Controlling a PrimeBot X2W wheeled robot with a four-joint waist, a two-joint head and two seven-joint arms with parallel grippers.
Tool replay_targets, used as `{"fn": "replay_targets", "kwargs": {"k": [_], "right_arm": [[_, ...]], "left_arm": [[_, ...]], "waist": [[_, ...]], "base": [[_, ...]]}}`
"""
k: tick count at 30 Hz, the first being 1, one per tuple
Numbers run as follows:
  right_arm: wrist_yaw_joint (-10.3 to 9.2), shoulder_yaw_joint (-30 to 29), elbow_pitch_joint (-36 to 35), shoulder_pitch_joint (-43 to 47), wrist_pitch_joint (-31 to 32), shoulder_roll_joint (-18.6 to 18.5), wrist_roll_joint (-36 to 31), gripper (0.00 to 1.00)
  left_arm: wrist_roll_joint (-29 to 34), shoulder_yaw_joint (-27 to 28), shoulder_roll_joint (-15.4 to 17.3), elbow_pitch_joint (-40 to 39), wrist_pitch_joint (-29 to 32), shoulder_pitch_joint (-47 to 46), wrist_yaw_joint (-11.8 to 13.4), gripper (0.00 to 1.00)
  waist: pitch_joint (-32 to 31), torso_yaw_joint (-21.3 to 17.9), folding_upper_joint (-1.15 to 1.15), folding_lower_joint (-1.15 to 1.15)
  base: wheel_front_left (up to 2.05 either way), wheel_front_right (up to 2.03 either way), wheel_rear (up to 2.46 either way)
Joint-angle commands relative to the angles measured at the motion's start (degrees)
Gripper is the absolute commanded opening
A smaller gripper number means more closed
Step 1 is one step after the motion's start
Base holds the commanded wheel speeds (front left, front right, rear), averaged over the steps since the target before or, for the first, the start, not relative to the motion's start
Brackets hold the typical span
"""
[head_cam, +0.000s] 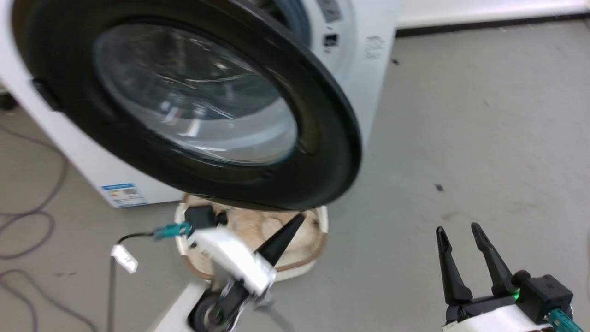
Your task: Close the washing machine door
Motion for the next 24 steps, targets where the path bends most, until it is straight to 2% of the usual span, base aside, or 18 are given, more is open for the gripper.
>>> {"fn": "replay_targets", "kwargs": {"k": [1, 5, 9, 14, 17, 19, 20, 21, 22, 24], "right_arm": [[0.05, -0.18, -0.26, 0.79, -0.24, 0.19, -0.20, 1.00], [0.05, -0.43, -0.36, 1.84, -0.24, -0.10, -0.33, 1.00], [0.05, -0.01, -0.39, 2.44, -0.24, -0.31, -0.23, 1.00], [0.05, 0.19, -0.43, 3.27, -0.24, -0.51, -0.19, 1.00], [0.05, 0.73, -0.35, 3.41, -0.24, -0.73, -0.04, 1.00], [0.05, 0.97, -0.21, 3.58, -0.24, -0.89, 0.07, 1.00], [0.05, 1.06, -0.17, 3.68, -0.24, -0.97, 0.14, 1.00], [0.05, 1.18, -0.10, 3.80, -0.24, -1.07, 0.21, 1.00], [0.05, 1.36, -0.02, 3.89, -0.24, -1.12, 0.42, 1.00], [0.05, 1.56, 0.10, 4.02, -0.24, -1.24, 0.69, 1.00]], "left_arm": [[3.29, -1.27, 2.49, -1.15, -1.07, 1.57, -0.25, 0.00], [17.77, -4.78, 9.14, -2.21, -9.77, 3.43, -0.08, 0.00], [27.99, -4.81, 12.54, -1.58, -19.47, 4.99, 2.97, 0.00], [36.86, 1.85, 13.24, -5.57, -22.75, 7.75, 7.66, 0.00], [44.04, 9.07, 11.46, -10.90, -22.80, 11.84, 9.71, 0.00], [47.81, 12.61, 9.65, -13.52, -22.81, 15.19, 10.18, 0.00], [49.70, 13.74, 8.92, -14.40, -22.82, 16.74, 10.30, 0.07], [51.42, 14.60, 8.21, -15.04, -22.82, 18.13, 10.39, 0.88], [52.86, 15.29, 7.49, -15.59, -22.82, 19.32, 10.30, 1.00], [55.50, 16.34, 6.14, -16.66, -22.82, 21.24, 9.86, 1.00]], "waist": [[-2.51, 3.20, 0.00, 0.00], [-4.36, 6.57, 0.00, 0.00], [-5.68, 9.23, 0.00, 0.00], [-6.76, 11.95, 0.00, 0.00], [-7.05, 12.84, 0.00, 0.00], [-7.31, 13.37, 0.00, 0.00], [-7.43, 13.61, 0.00, 0.00], [-7.56, 13.84, 0.00, 0.00], [-7.64, 14.03, 0.00, 0.00], [-7.77, 14.36, 0.00, 0.00]], "base": [[0.00, 0.00, 0.00], [0.00, 0.00, 0.00], [0.00, 0.00, 0.00], [0.00, 0.00, 0.00], [0.00, 0.00, 0.00], [0.00, 0.00, 0.00], [0.00, 0.00, 0.00], [0.00, 0.00, 0.00], [0.00, 0.00, 0.00], [0.00, 0.00, 0.00]]}}
